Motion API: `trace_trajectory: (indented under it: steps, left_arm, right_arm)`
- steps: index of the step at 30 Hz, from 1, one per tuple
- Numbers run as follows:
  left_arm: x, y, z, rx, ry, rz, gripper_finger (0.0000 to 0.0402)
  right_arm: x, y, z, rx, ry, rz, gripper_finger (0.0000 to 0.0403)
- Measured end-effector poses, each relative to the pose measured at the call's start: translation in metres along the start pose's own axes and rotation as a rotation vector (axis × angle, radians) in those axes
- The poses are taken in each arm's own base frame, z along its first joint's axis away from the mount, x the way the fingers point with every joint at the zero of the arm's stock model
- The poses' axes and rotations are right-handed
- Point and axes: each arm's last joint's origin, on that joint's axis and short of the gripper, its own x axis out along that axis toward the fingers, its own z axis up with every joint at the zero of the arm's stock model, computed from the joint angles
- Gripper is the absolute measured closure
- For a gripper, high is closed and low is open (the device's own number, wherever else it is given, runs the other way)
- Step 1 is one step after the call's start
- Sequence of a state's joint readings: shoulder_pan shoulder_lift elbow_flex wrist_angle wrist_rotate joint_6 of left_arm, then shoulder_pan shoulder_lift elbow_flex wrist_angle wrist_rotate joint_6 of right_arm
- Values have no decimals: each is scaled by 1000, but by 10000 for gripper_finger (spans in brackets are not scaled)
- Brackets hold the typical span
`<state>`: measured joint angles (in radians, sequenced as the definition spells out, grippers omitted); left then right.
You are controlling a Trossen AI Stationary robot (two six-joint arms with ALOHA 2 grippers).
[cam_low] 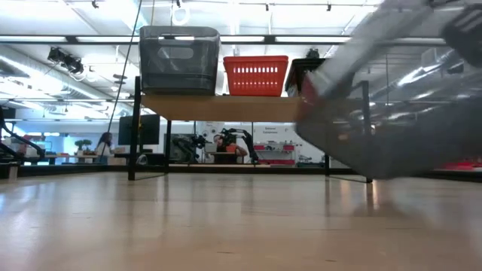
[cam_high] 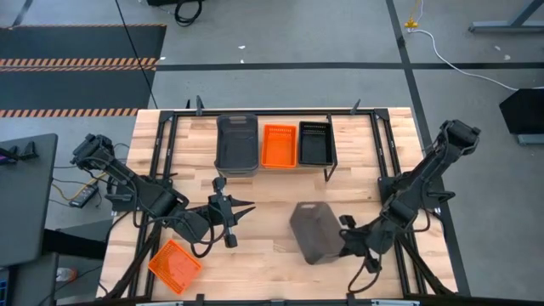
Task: Stack baskets on shelf by color
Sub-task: Stack the gray bin on the gray bin on the shelf
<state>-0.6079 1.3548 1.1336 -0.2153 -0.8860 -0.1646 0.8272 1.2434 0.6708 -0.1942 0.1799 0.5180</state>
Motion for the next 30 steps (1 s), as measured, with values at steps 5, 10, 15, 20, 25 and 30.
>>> trace_trajectory:
  steps: [5, 10, 15, 20, 25, 30]
  left_arm:
    - [0, 0, 0, 1, 0, 0, 345]
    - [0, 0, 0, 2, 0, 0, 351]
    - [0, 0, 0, 4, 0, 0, 345]
    - [0, 0, 0, 4, 0, 0, 348]
    - [0, 0, 0, 4, 1, 0, 350]
    - [0, 0, -1, 10, 5, 1, 344]
  right_arm:
    - [2, -15, 7, -2, -16, -59, 385]
    - [4, -31, 17, -29, -51, -104, 393]
    - [4, -40, 32, -70, -157, -99, 391]
    - [13, -47, 40, -89, -196, -74, 391]
    - [42, -50, 43, -123, -154, -37, 391]
    - [70, -43, 70, -221, -113, -36, 390]
